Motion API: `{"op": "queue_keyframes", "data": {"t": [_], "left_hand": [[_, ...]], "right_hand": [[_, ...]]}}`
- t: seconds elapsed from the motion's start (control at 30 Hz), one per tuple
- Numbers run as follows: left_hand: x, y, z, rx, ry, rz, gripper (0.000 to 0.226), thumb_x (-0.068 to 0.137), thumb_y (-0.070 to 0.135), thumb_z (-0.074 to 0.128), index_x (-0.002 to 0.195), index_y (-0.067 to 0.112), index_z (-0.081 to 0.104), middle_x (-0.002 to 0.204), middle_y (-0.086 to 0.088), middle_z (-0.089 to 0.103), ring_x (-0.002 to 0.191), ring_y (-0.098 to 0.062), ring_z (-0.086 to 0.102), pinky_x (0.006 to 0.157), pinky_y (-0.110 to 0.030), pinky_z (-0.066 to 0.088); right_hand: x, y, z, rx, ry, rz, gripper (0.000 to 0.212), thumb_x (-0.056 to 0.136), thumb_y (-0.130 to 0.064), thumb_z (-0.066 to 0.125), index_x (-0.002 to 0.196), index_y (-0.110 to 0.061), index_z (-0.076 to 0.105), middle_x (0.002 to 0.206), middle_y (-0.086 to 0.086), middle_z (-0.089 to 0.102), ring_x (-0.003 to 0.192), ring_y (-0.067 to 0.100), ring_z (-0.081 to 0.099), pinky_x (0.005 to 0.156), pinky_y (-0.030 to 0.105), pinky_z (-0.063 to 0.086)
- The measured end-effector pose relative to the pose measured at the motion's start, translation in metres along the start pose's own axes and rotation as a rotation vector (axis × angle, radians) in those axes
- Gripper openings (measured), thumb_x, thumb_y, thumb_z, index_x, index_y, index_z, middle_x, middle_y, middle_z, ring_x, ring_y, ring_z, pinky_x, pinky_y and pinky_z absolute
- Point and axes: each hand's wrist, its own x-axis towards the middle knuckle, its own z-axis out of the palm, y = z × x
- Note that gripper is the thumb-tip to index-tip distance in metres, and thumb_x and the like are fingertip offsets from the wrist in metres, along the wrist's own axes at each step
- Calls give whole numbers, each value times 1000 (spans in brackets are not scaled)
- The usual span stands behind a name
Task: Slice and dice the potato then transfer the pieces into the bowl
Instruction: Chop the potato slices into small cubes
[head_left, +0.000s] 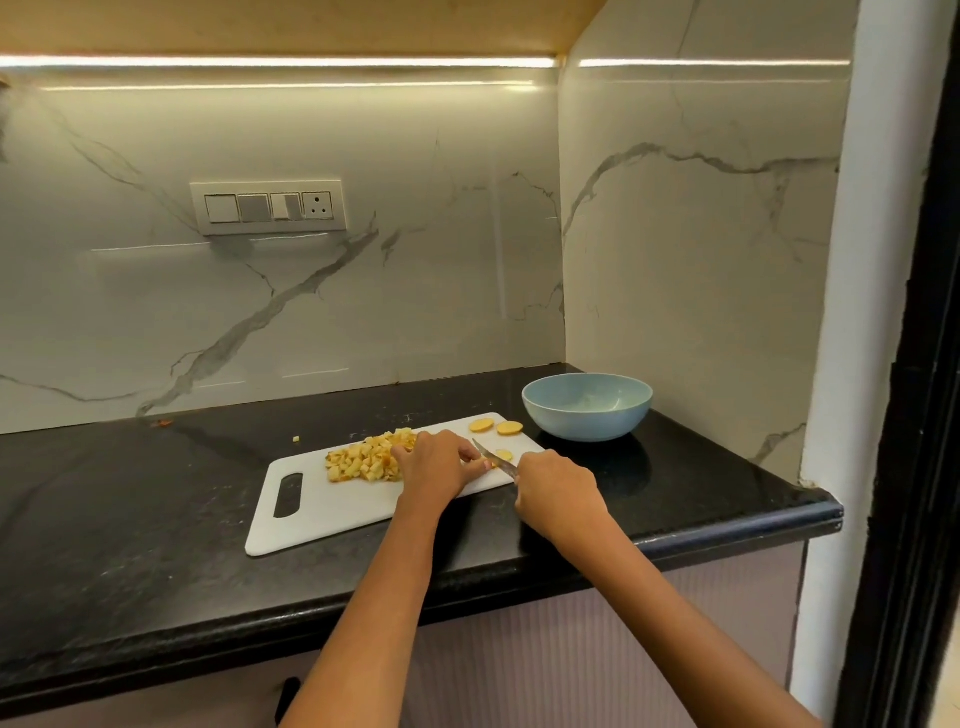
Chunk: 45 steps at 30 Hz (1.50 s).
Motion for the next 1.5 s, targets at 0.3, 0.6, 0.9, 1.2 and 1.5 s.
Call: {"op": "queue_keyframes", "data": {"t": [0.3,0.6,0.9,1.2,1.5], "left_hand": [[0,0,-2,-31,52,-1,18,85,43,61,94,32,73,110,11,67,114,-14,49,101,-43,23],[-4,-4,-4,-40,181,28,24,88,36,59,110,30,66,121,8,61,118,-15,45,98,-38,23],[-4,-4,-3,-125,107,4,13,85,30,65,97,29,71,106,9,67,107,-13,52,90,-33,20],[-1,-3,-4,-58,71,49,14,87,32,63,97,29,71,106,10,67,109,-12,52,97,-35,22],[1,0,-1,16,108,26,14,86,32,63,97,29,72,104,9,69,109,-13,52,101,-37,23]], "right_hand": [[-8,-2,2,-118,12,-74,26,99,-15,43,123,-9,52,116,10,59,100,21,60,80,29,45],[1,3,4,128,48,83,25,97,-17,46,119,-9,55,110,9,59,96,20,61,78,29,49],[-1,3,5,116,6,11,25,98,-24,47,118,-12,56,108,8,60,93,18,60,74,26,45],[3,-5,4,-1,7,-18,27,97,-16,46,122,-9,52,114,10,58,99,21,59,79,28,45],[9,-6,9,-61,-3,-51,26,98,-14,45,122,-7,54,115,11,58,101,23,60,80,29,46]]}}
